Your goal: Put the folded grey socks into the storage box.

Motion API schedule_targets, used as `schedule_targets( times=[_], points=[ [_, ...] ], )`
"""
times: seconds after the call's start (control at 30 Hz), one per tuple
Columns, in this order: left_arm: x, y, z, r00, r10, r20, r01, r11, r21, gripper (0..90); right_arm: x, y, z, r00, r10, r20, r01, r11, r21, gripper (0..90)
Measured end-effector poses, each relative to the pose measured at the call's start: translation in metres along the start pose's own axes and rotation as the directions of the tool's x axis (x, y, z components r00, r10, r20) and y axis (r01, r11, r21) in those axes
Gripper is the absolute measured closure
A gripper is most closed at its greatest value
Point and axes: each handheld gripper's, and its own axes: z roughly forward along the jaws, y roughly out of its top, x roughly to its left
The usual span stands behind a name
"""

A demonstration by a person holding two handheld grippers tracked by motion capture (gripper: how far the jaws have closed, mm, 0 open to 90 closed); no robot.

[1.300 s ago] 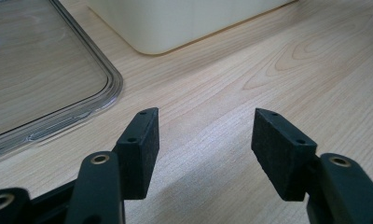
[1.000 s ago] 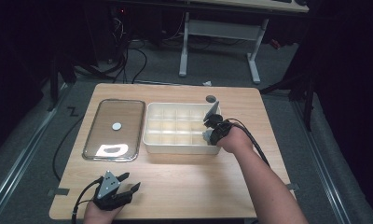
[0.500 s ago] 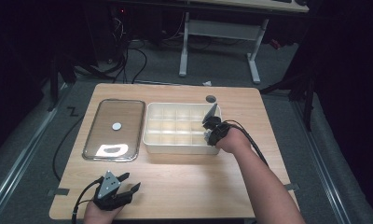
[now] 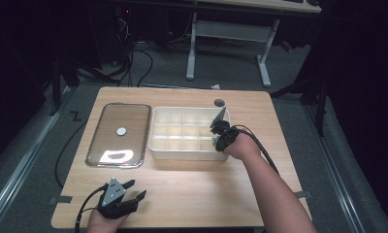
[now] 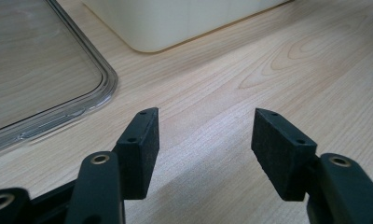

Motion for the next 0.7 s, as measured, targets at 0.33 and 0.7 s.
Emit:
schedule_targets(
  times=[0.33,0.7],
  points=[
    [0.000,0.000,0.000,1.0000,-0.006,0.005,0.006,1.0000,-0.002,42.2,-0.002,-0.001,-0.014,0.9998,0.014,-0.014,-0.014,1.000,-0.025,61.1],
    [0.000,0.000,0.000,1.0000,-0.001,0.010,0.001,1.0000,0.003,42.2,-0.005,-0.001,-0.051,0.9999,-0.003,-0.010,0.002,0.995,-0.103,90.0]
  ],
)
